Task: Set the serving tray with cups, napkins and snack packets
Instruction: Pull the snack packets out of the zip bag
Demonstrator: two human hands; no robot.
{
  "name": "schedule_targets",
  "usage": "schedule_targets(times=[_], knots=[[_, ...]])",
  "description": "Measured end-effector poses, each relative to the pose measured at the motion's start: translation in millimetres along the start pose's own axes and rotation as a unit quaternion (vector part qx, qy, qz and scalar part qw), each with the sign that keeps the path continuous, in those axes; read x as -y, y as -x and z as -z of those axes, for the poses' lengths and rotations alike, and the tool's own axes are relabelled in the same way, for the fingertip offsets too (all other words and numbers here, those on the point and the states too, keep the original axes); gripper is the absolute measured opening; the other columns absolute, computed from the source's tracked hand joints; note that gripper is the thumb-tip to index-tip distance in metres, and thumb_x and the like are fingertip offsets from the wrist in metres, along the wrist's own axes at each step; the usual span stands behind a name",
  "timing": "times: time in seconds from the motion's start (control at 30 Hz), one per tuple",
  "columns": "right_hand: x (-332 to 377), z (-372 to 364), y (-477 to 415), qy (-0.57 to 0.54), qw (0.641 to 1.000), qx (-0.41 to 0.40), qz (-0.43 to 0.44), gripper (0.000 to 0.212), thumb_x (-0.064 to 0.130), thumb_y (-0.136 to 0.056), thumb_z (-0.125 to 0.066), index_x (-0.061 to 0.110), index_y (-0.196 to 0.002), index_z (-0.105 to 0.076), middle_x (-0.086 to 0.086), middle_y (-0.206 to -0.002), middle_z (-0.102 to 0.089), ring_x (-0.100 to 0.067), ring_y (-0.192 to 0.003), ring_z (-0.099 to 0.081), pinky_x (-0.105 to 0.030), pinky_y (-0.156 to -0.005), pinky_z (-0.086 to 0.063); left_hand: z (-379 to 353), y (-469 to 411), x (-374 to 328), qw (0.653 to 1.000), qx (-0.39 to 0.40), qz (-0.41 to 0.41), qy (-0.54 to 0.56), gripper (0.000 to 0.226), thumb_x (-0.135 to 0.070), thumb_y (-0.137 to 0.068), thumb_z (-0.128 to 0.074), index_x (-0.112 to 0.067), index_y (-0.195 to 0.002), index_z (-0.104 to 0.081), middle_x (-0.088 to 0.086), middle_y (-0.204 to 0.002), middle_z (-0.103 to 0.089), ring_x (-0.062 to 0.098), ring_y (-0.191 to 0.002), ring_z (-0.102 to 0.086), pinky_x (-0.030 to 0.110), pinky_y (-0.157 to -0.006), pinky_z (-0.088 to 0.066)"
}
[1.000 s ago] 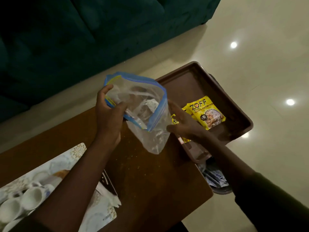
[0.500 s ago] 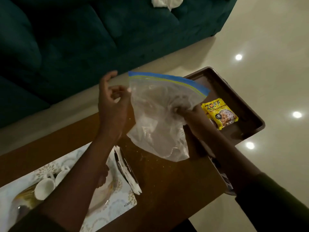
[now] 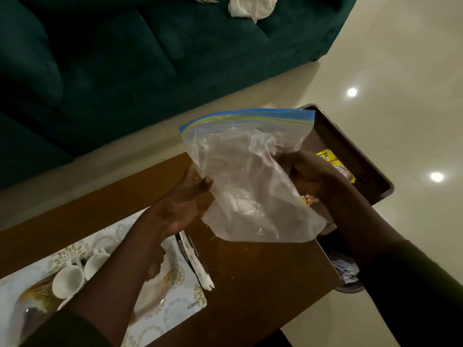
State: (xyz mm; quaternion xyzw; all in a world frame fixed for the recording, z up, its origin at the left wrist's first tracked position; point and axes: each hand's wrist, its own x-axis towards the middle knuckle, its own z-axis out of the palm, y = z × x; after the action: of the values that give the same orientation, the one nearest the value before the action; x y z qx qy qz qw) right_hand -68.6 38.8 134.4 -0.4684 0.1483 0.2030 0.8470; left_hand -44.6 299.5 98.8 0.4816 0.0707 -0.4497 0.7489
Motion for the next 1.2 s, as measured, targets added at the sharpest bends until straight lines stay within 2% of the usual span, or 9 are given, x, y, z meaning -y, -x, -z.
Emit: schedule_targets(times=[0.13,0.3,0.47,0.63,0.73,0.83,0.93,1.1,1.2], knots=[[6,4,5,-0.001,1.000,-0.021,0.001,0.022,0.005,-0.082,-0.050,0.007,-0.102,-0.060,-0.005,-0.082,-0.072,-0.015,-0.072,-0.069,-0.028,-0.070,-0.058,-2,8,13,0.991,0.060,0.082,-0.091,0.107,-0.038,-0.046,-0.095,-0.035,-0.140,-0.046,0.006,-0.136,-0.059,0.033,-0.117,-0.062,0.063,-0.093,-0.050],[15,16,4,0.038,0.993,-0.111,0.010,0.031,-0.006,-0.094,-0.038,0.000,-0.122,-0.051,-0.013,-0.101,-0.057,-0.021,-0.091,-0.054,-0.033,-0.094,-0.041,-10,0,18,0.983,-0.118,0.025,-0.139,0.037,-0.008,-0.077,-0.072,-0.011,-0.113,-0.066,0.009,-0.112,-0.072,0.024,-0.101,-0.068,0.047,-0.090,-0.054],[26,29,7,0.033,0.982,-0.181,0.032,0.041,-0.003,-0.098,-0.037,-0.007,-0.138,-0.037,-0.021,-0.122,-0.050,-0.027,-0.106,-0.049,-0.041,-0.110,-0.034,-17,-1,9,0.987,-0.081,-0.011,-0.138,0.051,-0.014,-0.080,-0.068,-0.015,-0.130,-0.056,0.003,-0.117,-0.072,0.020,-0.107,-0.068,0.037,-0.085,-0.059],[22,20,9,0.057,0.987,-0.142,-0.040,0.042,0.014,-0.086,-0.058,0.004,-0.127,-0.056,-0.015,-0.111,-0.047,-0.023,-0.097,-0.045,-0.037,-0.101,-0.034,-23,-5,-16,0.994,-0.072,0.025,-0.084,0.072,-0.040,-0.075,-0.069,-0.011,-0.137,-0.047,0.012,-0.131,-0.063,0.030,-0.113,-0.065,0.045,-0.089,-0.057],[13,20,14,0.090,0.985,-0.128,-0.072,0.069,0.038,-0.076,-0.069,0.014,-0.137,-0.048,-0.019,-0.131,-0.053,-0.032,-0.115,-0.050,-0.048,-0.111,-0.030,-29,-12,-19,0.986,-0.137,-0.038,-0.092,0.059,-0.020,-0.076,-0.073,-0.009,-0.131,-0.053,0.009,-0.117,-0.070,0.020,-0.092,-0.073,0.033,-0.067,-0.062],[-12,17,23,0.088,0.983,-0.105,-0.124,0.071,0.043,-0.075,-0.071,0.014,-0.135,-0.049,-0.025,-0.135,-0.053,-0.037,-0.118,-0.058,-0.056,-0.102,-0.043,-30,-14,-8,0.977,-0.169,-0.101,-0.085,0.042,-0.007,-0.083,-0.069,-0.011,-0.123,-0.058,0.007,-0.108,-0.072,0.023,-0.091,-0.072,0.033,-0.068,-0.061],[-27,13,26,0.109,0.978,-0.157,-0.089,0.049,0.012,-0.083,-0.069,0.006,-0.130,-0.054,-0.017,-0.115,-0.067,-0.023,-0.084,-0.072,-0.032,-0.064,-0.060,-24,-13,5,0.951,-0.234,-0.140,-0.145,0.029,-0.009,-0.084,-0.071,-0.018,-0.108,-0.057,0.010,-0.110,-0.070,0.028,-0.093,-0.070,0.041,-0.072,-0.059],[-29,22,21,0.292,0.893,-0.323,0.111,0.073,0.012,-0.082,-0.072,0.010,-0.139,-0.027,-0.015,-0.122,-0.058,-0.028,-0.101,-0.064,-0.030,-0.080,-0.055,-26,-14,16,0.902,-0.274,-0.202,-0.264,0.091,-0.010,-0.087,-0.069,-0.049,-0.146,-0.013,0.009,-0.158,-0.029,0.022,-0.116,-0.060,0.025,-0.062,-0.058],[-37,22,26,0.371,0.835,-0.358,0.192,0.052,0.017,-0.084,-0.069,0.018,-0.119,-0.031,-0.013,-0.094,-0.067,-0.023,-0.076,-0.068,-0.032,-0.065,-0.053,-27,-13,11,0.859,-0.245,-0.229,-0.388,0.109,-0.008,-0.088,-0.067,-0.062,-0.142,0.011,0.000,-0.164,-0.011,0.029,-0.135,-0.046,0.040,-0.082,-0.060]])
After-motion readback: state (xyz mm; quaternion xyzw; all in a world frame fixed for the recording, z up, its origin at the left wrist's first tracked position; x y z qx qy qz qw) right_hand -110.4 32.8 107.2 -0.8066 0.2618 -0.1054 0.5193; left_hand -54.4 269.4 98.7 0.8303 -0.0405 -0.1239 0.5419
